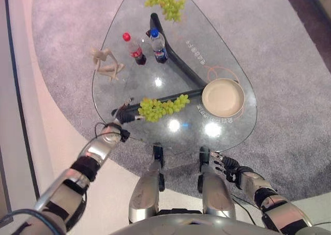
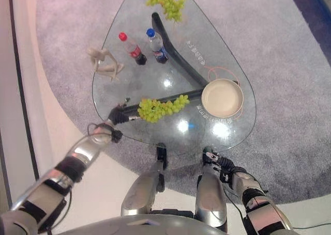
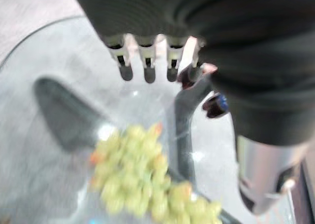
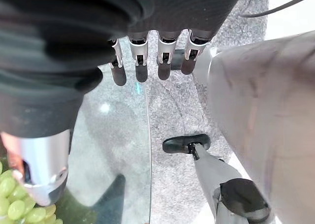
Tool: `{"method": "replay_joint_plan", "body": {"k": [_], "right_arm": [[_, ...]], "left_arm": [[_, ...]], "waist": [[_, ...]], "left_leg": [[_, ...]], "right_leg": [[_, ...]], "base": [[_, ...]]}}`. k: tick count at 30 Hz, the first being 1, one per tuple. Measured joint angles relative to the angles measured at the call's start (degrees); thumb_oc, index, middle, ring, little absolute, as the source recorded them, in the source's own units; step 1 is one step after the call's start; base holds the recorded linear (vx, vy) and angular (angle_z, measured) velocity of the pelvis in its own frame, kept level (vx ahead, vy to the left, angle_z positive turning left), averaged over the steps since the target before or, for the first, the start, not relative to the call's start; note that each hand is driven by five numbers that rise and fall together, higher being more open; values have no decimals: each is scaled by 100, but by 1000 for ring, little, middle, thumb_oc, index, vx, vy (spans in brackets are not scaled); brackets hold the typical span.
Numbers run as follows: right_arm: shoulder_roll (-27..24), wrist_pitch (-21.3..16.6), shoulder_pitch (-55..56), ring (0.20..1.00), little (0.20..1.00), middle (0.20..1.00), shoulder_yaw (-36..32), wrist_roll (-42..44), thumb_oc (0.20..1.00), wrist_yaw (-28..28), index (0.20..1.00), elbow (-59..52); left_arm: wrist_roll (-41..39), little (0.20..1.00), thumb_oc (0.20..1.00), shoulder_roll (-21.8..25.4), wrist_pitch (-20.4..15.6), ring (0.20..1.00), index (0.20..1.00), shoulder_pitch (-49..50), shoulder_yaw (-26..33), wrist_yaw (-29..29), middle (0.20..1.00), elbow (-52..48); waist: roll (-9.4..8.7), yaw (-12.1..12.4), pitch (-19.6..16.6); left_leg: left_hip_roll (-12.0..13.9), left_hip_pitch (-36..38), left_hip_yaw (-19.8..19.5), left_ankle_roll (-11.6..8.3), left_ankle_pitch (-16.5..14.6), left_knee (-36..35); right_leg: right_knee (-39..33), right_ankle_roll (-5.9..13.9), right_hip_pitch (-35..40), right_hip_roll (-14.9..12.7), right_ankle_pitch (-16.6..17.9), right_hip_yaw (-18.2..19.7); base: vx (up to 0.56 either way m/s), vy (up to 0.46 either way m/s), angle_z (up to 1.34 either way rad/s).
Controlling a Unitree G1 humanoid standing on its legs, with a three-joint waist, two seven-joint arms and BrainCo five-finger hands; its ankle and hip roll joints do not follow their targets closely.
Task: Pick up fruits into the plate
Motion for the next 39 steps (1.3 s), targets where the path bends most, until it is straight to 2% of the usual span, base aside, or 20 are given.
{"method": "replay_joint_plan", "body": {"k": [4, 7, 9, 13, 15, 20, 25, 29, 34, 39], "right_arm": [[-13, -4, -272, 1000, 1000, 1000, 105, 88, 1000, 70, 1000, -3], [-8, -18, -445, 1000, 1000, 1000, 165, 128, 1000, 118, 1000, -71], [0, -25, -506, 1000, 1000, 1000, 183, 216, 1000, 129, 1000, -167], [7, -79, -626, 1000, 1000, 1000, 304, 379, 1000, 145, 1000, -329], [19, -140, -686, 1000, 1000, 1000, 339, 450, 1000, 168, 1000, -484], [22, -210, -870, 1000, 1000, 1000, 347, 775, 1000, 209, 1000, -663], [43, -239, -905, 1000, 1000, 1000, 351, 931, 1000, 217, 1000, -812], [39, -249, -908, 1000, 1000, 1000, 358, 1025, 1000, 228, 1000, -882], [64, -252, -906, 1000, 1000, 1000, 382, 1282, 1000, 233, 1000, -1063], [113, -245, -873, 1000, 1000, 1000, 396, 1451, 1000, 243, 1000, -1332]], "left_arm": [[467, 1000, 1000, 108, 371, 1000, 1000, -870, -274, 73, 1000, 67], [1148, 1000, 1000, 97, 720, 1000, 1000, -1512, -645, 179, 1000, 414], [1486, 1000, 1000, 44, 982, 1000, 1000, -1781, -792, 197, 1000, 717], [1823, 1000, 1000, -192, 1258, 1000, 1000, -2005, -865, 195, 1000, 1204], [1975, 1000, 1000, -280, 1278, 1000, 1000, -2092, -964, 189, 1000, 1416], [2109, 1000, 1000, -550, 1478, 1000, 1000, -2344, -1131, 143, 1000, 1904], [2183, 1000, 1000, -634, 1648, 1000, 1000, -2565, -1289, -32, 1000, 2059], [2257, 1000, 1000, -688, 1688, 1000, 1000, -2619, -1310, -52, 1000, 2215], [2291, 1000, 1000, -721, 1789, 1000, 1000, -2751, -1317, 135, 1000, 2500], [2291, 1000, 1000, -691, 1953, 1000, 1000, -2922, -1314, 560, 1000, 2770]], "waist": [[2, -73, 219], [-6, -175, 224], [-13, -239, 228], [-60, -396, 239], [-146, -404, 247], [-232, -500, 259], [-337, -602, 260], [-351, -633, 256], [-437, -661, 234], [-672, -700, 137]], "left_leg": [[-16, -171, 18, 26, 45, 59], [-34, -581, 82, 31, 49, 242], [-41, -845, 165, 51, 70, 337], [-44, -1276, 180, 62, 100, 535], [-47, -1537, 224, 62, 116, 645], [-54, -2088, 236, 79, 195, 779], [-55, -2344, 282, 100, 186, 869], [-53, -2471, 288, 87, 180, 927], [-56, -2764, 296, 89, 98, 1144], [-44, -3203, 388, 80, -41, 1537]], "right_leg": [[260, 18, -292, -25, -16, 44], [564, 49, -810, -55, -43, 166], [800, 53, -1180, -65, -46, 277], [1203, 53, -1751, -72, -106, 363], [1524, 34, -2153, -72, -197, 468], [1912, 26, -2849, -69, -228, 553], [2004, 26, -3144, -59, -225, 631], [2018, -10, -3247, -52, -198, 643], [2158, -17, -3502, -52, -195, 666], [2398, 29, -3941, -40, -230, 797]], "base": [[-17, -23, -6], [-6, -45, -12], [-18, -38, -21], [-33, -30, -9], [-22, -10, -11], [-8, -8, -3], [-4, -14, -4], [0, 0, 0], [-4, 6, 0], [-19, -5, -7]]}}
